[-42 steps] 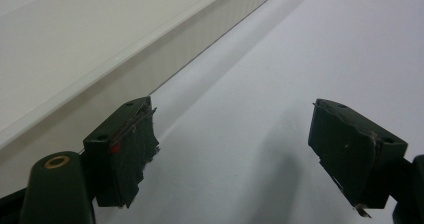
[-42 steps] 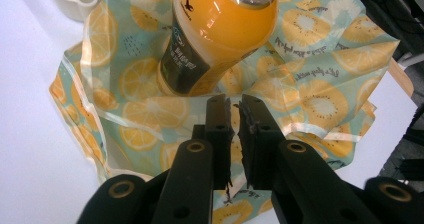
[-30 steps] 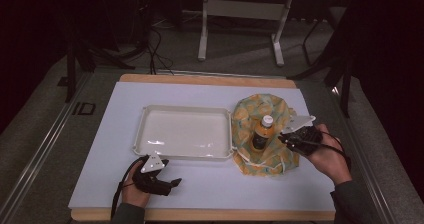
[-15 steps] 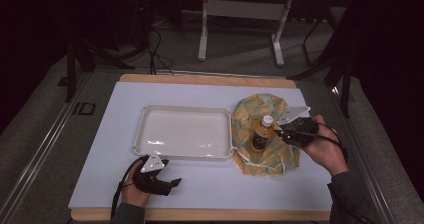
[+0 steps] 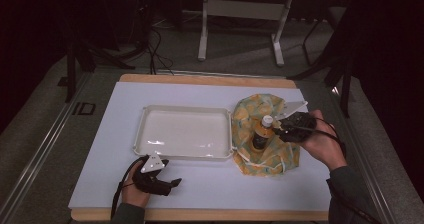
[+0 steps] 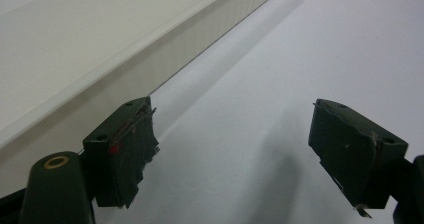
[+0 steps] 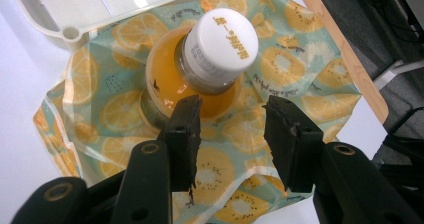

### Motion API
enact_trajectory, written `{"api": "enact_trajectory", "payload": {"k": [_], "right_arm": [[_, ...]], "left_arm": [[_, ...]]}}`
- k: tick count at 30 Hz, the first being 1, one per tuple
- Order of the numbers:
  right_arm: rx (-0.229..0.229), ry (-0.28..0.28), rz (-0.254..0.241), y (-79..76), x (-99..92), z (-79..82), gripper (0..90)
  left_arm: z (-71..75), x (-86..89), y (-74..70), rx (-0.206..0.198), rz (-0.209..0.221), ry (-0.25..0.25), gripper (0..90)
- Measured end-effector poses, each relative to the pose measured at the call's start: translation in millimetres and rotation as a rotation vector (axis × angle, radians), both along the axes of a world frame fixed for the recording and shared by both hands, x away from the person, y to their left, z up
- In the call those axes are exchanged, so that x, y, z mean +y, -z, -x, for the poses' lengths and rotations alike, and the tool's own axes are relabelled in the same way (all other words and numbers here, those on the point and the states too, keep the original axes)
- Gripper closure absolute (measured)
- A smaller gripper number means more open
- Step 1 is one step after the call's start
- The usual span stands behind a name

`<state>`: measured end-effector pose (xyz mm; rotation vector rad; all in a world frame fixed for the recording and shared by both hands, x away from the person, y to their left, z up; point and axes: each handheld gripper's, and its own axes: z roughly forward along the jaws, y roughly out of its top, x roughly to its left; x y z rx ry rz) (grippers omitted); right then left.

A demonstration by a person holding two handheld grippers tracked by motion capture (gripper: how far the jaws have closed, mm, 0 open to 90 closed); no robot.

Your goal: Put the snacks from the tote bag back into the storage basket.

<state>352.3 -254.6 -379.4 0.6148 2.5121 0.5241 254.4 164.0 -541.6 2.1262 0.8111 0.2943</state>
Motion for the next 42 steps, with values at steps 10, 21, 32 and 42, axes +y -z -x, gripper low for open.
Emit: {"api": "enact_trajectory", "payload": {"k": [10, 21, 32, 42], "right_arm": [[0.03, -0.024, 0.018, -0.4, 10.0, -6.6, 51.5], [0.042, -0.034, 0.033, -4.3, 18.6, -14.7, 49.8], [0.069, -0.033, 0.074, -8.1, 28.6, -27.1, 49.7], [0.16, -0.044, 0.079, -12.5, 34.8, -41.1, 53.1]], "left_arm": [[-0.2, 0.0, 0.1, 0.002, 0.002, 0.0, 18.8], [-0.4, -0.1, 0.1, 0.004, 0.0, 0.0, 18.9], [-0.4, -0.2, 0.1, 0.007, 0.004, -0.002, 18.8], [-0.7, -0.2, 0.1, 0.007, -0.005, 0.001, 18.9]]}}
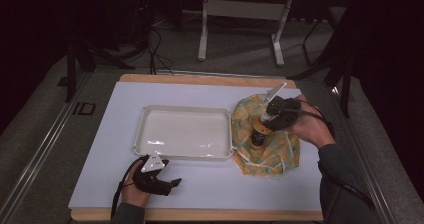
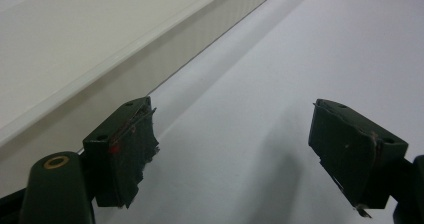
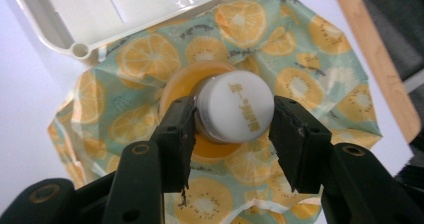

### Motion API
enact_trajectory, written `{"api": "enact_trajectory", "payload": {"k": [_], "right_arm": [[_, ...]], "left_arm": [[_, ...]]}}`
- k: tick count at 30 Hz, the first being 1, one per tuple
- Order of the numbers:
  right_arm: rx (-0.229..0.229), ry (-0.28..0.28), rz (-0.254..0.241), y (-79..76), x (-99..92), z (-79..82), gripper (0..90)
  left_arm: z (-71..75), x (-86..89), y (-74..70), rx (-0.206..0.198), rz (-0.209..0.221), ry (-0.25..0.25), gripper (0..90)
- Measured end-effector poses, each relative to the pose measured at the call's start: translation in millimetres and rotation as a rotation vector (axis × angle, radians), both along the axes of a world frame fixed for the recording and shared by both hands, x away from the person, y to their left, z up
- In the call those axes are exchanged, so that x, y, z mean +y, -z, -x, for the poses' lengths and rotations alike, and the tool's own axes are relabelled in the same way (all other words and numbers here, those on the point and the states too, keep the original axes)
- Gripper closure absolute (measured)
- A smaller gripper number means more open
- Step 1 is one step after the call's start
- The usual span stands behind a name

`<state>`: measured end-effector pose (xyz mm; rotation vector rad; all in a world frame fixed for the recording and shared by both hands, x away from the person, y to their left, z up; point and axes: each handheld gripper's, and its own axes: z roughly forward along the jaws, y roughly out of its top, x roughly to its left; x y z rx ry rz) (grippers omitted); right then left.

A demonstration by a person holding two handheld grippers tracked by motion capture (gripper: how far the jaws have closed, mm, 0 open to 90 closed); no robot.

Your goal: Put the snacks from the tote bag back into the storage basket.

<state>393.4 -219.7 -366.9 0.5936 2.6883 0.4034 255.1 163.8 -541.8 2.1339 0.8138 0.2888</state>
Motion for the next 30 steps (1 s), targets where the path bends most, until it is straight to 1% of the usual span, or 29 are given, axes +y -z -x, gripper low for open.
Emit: {"api": "enact_trajectory", "payload": {"k": [2, 3, 4, 5, 6, 7, 9, 10, 11, 12, 13, 14, 15, 20, 23, 26, 30], "right_arm": [[0.028, -0.009, 0.017, -1.4, 2.6, -3.3, 53.7], [0.028, -0.009, 0.017, -1.4, 2.6, -3.3, 53.7], [0.048, -0.018, 0.032, -2.4, 5.8, -6.2, 53.7], [0.048, -0.018, 0.032, -2.4, 5.8, -6.2, 53.7], [0.058, -0.022, 0.037, -2.7, 7.2, -7.8, 53.6], [0.078, -0.026, 0.046, -3.5, 9.2, -10.3, 54.3], [0.086, -0.03, 0.048, -4.3, 9.3, -11.9, 55.0], [0.106, -0.03, 0.045, -5.5, 8.6, -15.0, 56.2], [0.106, -0.03, 0.045, -5.5, 8.6, -15.0, 56.2], [0.13, -0.029, 0.041, -6.1, 7.9, -17.8, 56.8], [0.13, -0.029, 0.041, -6.1, 7.9, -17.8, 56.8], [0.151, -0.024, 0.041, -6.2, 7.6, -19.8, 56.9], [0.16, -0.021, 0.041, -6.3, 7.7, -20.4, 56.9], [0.174, -0.019, 0.035, -5.0, 9.0, -22.5, 55.5], [0.191, -0.002, 0.03, -5.3, 8.4, -23.4, 55.3], [0.203, 0.0, 0.033, -4.1, 9.4, -24.9, 53.7], [0.215, 0.003, 0.039, -3.9, 10.7, -25.8, 54.9]], "left_arm": [[-0.1, 0.0, 0.0, 0.001, 0.0, 0.0, 18.8], [-0.1, 0.0, 0.0, 0.001, 0.0, 0.0, 18.8], [-0.1, 0.1, 0.0, 0.001, 0.001, 0.001, 18.8], [-0.1, 0.1, 0.0, 0.001, 0.001, 0.001, 18.8], [-0.1, 0.1, 0.0, 0.001, 0.001, 0.001, 18.8], [0.0, 0.1, 0.0, 0.0, 0.001, 0.002, 18.8], [0.0, 0.0, 0.0, 0.0, 0.001, 0.003, 18.8], [-0.1, 0.0, 0.1, 0.0, 0.002, 0.002, 18.8], [-0.1, 0.0, 0.1, 0.0, 0.002, 0.002, 18.8], [0.0, 0.0, 0.1, -0.001, 0.003, 0.003, 18.8], [0.0, 0.0, 0.1, -0.001, 0.003, 0.003, 18.8], [-0.1, -0.1, 0.1, 0.0, 0.001, 0.003, 18.8], [-0.1, -0.1, 0.1, 0.0, 0.001, 0.003, 18.8], [-0.1, 0.0, 0.1, -0.001, 0.001, 0.003, 18.8], [0.0, -0.1, 0.1, -0.002, 0.0, 0.003, 18.9], [0.0, 0.0, 0.1, -0.001, 0.0, 0.003, 18.9], [0.0, 0.0, 0.1, -0.001, 0.001, 0.003, 18.8]]}}
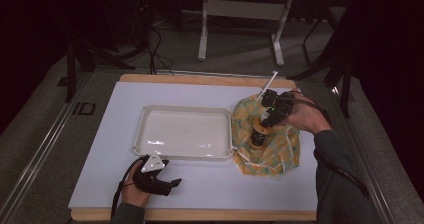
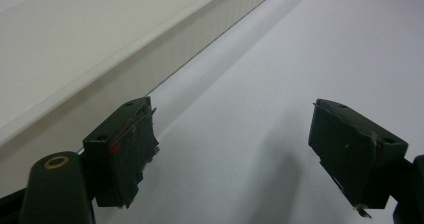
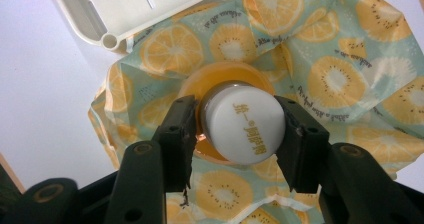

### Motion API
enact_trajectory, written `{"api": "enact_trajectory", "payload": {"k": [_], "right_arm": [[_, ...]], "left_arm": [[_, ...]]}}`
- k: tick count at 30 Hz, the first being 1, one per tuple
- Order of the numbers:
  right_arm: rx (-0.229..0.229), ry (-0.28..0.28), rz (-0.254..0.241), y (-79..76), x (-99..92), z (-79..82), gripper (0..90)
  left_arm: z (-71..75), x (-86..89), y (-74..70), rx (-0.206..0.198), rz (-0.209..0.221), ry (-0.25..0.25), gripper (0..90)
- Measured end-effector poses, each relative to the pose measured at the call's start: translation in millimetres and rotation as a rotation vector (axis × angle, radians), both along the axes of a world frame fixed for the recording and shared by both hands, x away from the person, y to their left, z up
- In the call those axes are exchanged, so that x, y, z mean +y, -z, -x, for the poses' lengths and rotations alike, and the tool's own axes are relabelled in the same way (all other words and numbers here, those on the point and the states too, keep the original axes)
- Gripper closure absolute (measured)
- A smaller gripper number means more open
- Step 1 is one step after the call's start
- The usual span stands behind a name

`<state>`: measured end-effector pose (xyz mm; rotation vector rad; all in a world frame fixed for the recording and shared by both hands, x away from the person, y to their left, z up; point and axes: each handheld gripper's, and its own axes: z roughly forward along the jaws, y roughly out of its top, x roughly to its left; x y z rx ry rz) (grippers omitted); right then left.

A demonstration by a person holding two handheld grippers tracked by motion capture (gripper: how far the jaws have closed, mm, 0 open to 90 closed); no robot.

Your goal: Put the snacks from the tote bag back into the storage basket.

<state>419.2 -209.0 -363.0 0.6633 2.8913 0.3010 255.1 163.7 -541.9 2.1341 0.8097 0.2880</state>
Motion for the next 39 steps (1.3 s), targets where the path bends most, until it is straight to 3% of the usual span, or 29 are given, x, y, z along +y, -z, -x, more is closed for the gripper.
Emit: {"api": "enact_trajectory", "payload": {"k": [4, 39], "right_arm": [[0.016, 0.003, 0.0, -3.2, -0.3, 0.1, 58.4], [-0.012, -0.053, 0.036, -11.7, -4.4, 10.5, 58.9]], "left_arm": [[0.1, -0.2, 0.1, 0.0, 0.001, 0.0, 18.9], [0.4, -0.9, 0.2, -0.002, -0.003, 0.002, 19.0]]}}
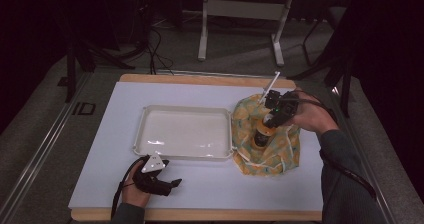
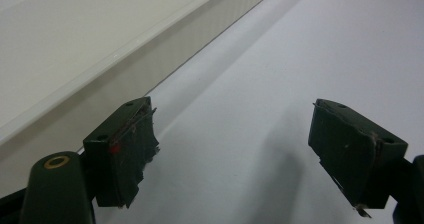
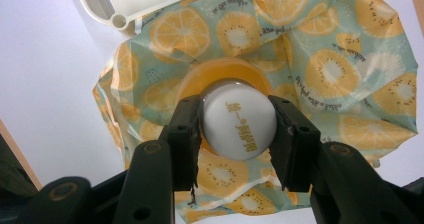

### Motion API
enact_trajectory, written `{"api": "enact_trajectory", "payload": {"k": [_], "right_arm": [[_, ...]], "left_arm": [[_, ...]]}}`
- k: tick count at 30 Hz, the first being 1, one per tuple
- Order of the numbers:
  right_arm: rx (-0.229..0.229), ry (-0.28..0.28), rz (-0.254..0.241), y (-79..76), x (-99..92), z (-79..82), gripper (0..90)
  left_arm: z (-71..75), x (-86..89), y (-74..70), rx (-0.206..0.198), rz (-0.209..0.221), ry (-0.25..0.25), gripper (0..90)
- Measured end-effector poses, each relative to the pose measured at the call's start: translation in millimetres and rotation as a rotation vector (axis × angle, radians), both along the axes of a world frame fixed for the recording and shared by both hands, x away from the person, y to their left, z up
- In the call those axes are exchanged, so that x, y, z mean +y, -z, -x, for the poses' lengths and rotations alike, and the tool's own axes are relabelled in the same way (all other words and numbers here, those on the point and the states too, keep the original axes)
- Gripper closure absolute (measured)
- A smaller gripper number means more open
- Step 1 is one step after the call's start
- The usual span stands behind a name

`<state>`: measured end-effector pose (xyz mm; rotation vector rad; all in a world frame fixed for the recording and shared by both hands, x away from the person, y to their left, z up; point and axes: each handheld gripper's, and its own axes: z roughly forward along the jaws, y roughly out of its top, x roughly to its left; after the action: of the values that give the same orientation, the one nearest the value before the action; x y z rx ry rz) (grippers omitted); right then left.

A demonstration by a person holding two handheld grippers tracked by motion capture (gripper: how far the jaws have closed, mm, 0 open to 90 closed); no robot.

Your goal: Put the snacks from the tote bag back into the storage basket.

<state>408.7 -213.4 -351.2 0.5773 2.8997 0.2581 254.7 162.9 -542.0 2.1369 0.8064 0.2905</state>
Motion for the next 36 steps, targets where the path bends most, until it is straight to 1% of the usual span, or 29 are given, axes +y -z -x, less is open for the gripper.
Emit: {"api": "enact_trajectory", "payload": {"k": [4, 9, 11, 14, 21, 24, 29, 36], "right_arm": [[-0.011, -0.02, 0.015, -0.9, 2.0, 3.7, 58.9], [-0.012, -0.026, 0.012, -2.7, 1.3, 5.3, 58.9], [-0.015, -0.022, 0.014, -5.3, 0.5, 6.6, 58.9], [-0.024, -0.036, 0.021, -7.5, -0.2, 7.5, 58.9], [-0.033, -0.037, 0.013, -14.7, -3.2, 10.0, 58.9], [-0.037, -0.042, 0.025, -16.8, -3.5, 11.2, 58.9], [-0.042, -0.054, 0.03, -19.9, -3.4, 12.1, 58.9], [-0.061, -0.059, 0.027, -27.3, -3.5, 12.6, 58.9]], "left_arm": [[0.1, -0.1, 0.0, -0.001, 0.0, -0.001, 19.0], [0.1, 0.0, 0.0, -0.001, 0.0, -0.001, 19.0], [0.1, -0.1, 0.0, -0.001, 0.0, 0.0, 19.0], [0.1, -0.1, 0.0, 0.0, -0.001, 0.0, 19.0], [0.1, -0.1, 0.0, -0.001, -0.001, 0.001, 19.0], [0.2, -0.2, 0.0, 0.0, -0.001, 0.001, 19.0], [0.5, -0.1, -0.2, -0.004, -0.002, 0.0, 19.0], [0.8, 0.1, -0.4, -0.008, -0.004, 0.002, 19.0]]}}
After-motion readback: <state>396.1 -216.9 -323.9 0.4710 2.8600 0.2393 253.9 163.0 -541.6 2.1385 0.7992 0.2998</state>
